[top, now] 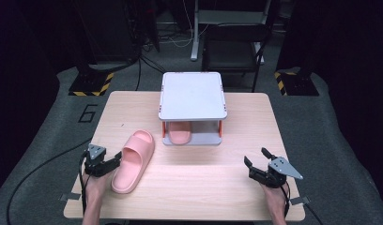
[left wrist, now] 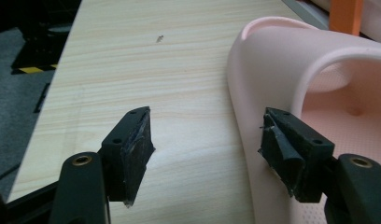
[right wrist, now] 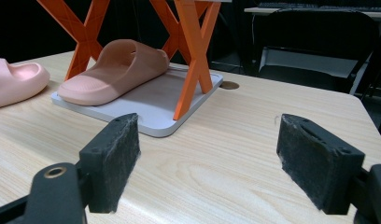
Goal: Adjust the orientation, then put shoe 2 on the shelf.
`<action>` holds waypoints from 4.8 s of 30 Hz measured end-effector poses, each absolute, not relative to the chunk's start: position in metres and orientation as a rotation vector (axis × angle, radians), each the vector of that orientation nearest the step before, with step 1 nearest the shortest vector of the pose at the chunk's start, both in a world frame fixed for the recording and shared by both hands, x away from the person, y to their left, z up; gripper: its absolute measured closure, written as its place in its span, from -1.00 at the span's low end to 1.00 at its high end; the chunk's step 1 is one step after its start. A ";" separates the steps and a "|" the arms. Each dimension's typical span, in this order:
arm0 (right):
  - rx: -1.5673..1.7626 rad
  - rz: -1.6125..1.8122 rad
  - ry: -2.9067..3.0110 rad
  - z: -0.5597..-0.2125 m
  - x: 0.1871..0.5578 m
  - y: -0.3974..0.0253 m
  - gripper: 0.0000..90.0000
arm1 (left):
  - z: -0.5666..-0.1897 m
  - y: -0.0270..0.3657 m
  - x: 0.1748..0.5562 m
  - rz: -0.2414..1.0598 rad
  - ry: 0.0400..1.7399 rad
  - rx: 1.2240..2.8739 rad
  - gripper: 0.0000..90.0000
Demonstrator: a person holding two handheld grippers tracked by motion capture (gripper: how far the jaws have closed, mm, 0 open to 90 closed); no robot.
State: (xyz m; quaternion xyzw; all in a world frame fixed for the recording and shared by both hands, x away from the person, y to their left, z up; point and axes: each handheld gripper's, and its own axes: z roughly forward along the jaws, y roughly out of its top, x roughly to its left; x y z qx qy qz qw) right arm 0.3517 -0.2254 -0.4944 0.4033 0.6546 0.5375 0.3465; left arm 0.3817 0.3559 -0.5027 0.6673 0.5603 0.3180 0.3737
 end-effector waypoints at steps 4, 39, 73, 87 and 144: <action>1.067 1.409 1.678 -0.494 0.353 -0.228 -0.58 | -0.497 0.362 0.367 0.859 1.373 1.647 -0.36; 1.186 1.433 1.586 -0.498 0.351 -0.248 -0.66 | -0.498 0.359 0.357 0.690 1.221 1.596 -0.35; 1.161 1.431 1.650 -0.497 0.353 -0.238 -0.64 | -0.517 0.350 0.386 0.603 1.256 1.654 0.76; 1.127 1.467 1.690 -0.472 0.365 -0.226 -0.63 | -0.513 0.346 0.382 0.643 1.262 1.622 0.86; 1.017 1.440 2.043 -0.384 0.543 -0.113 -0.54 | -0.492 0.154 0.387 0.392 1.068 1.670 0.84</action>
